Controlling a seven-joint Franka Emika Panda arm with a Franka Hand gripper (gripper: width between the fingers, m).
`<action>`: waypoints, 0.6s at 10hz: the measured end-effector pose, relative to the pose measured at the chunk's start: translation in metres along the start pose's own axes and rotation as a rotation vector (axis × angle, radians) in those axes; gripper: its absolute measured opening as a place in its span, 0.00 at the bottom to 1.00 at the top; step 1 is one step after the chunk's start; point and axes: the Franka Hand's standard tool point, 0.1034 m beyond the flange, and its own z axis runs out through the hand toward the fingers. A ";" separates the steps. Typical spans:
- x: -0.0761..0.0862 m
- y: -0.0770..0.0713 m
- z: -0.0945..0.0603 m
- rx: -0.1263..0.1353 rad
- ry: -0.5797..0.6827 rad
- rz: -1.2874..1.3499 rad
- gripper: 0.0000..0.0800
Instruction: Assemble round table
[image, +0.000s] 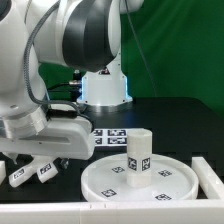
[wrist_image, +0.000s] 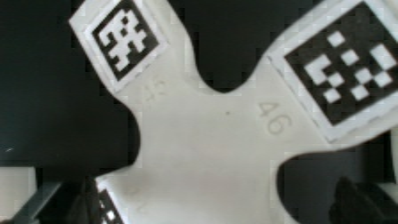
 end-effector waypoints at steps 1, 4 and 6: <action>0.000 0.001 0.000 0.001 -0.001 0.002 0.81; -0.012 0.008 0.000 0.053 -0.008 0.043 0.81; -0.012 0.015 0.000 0.082 -0.003 0.068 0.81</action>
Offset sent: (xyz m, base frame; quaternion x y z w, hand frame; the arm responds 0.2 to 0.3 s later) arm -0.0218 -0.0012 0.0137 0.0662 -0.0005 0.0386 0.9971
